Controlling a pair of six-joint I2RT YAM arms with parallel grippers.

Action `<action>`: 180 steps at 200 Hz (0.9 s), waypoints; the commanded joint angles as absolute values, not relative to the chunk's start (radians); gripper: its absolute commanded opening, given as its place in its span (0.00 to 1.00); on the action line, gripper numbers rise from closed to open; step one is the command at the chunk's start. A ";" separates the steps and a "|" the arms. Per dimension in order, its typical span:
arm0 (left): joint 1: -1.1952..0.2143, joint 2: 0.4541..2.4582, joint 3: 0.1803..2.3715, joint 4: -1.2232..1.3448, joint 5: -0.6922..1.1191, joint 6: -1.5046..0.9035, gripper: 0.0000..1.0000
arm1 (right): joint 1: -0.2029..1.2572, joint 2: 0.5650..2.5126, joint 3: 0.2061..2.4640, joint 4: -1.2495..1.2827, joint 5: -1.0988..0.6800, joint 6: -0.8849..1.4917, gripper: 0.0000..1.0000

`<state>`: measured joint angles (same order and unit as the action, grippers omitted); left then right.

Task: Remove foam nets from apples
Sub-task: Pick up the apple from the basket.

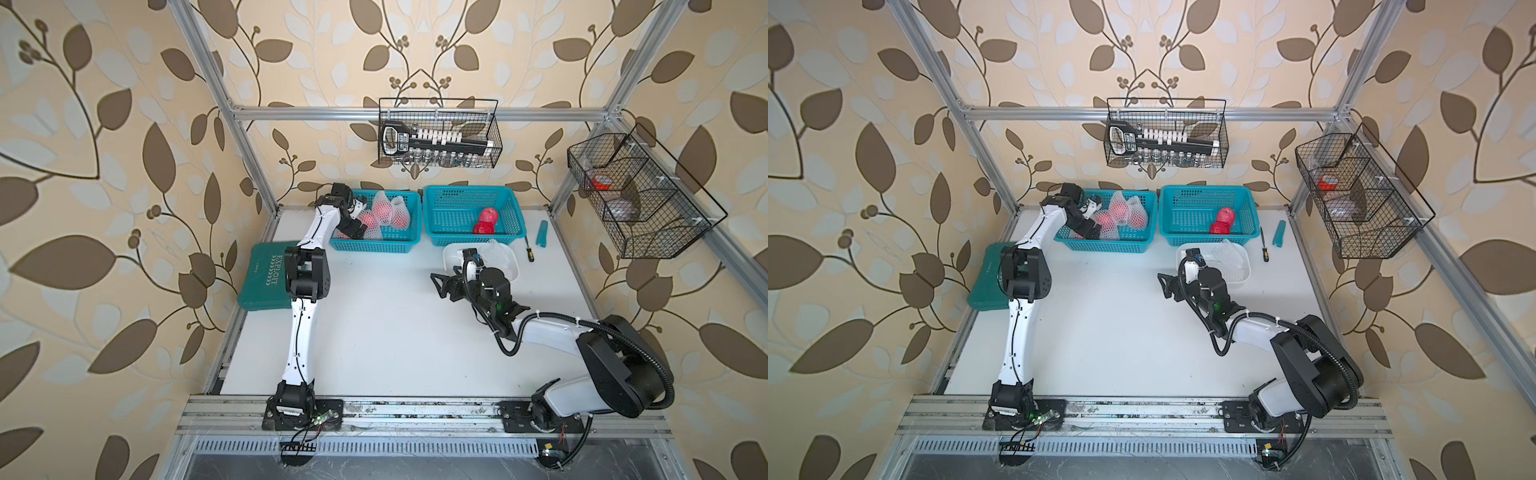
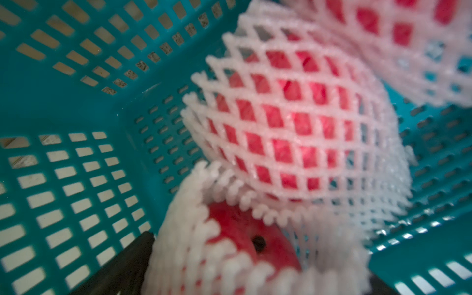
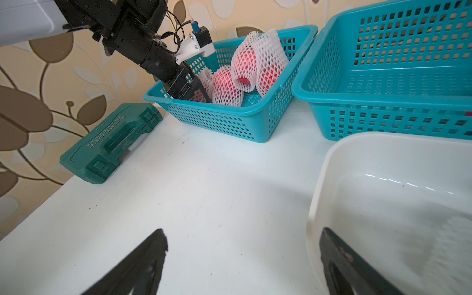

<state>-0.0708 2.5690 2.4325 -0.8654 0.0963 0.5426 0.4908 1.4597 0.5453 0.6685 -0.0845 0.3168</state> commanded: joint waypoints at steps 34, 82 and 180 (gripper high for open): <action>-0.063 2.577 2.447 -0.857 0.090 0.567 0.89 | 0.496 1.443 0.572 0.653 -0.062 0.313 0.93; -0.064 2.554 2.410 -0.827 0.088 0.578 0.72 | 0.495 1.440 0.574 0.645 -0.050 0.311 0.93; -0.063 2.496 2.334 -0.788 0.097 0.591 0.63 | 0.495 1.416 0.568 0.631 -0.028 0.310 0.93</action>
<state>-0.0704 2.5584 2.3642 -0.7856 0.0937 0.5758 0.4908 1.4506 0.5457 0.6315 -0.0471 0.3164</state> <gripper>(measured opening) 0.715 0.926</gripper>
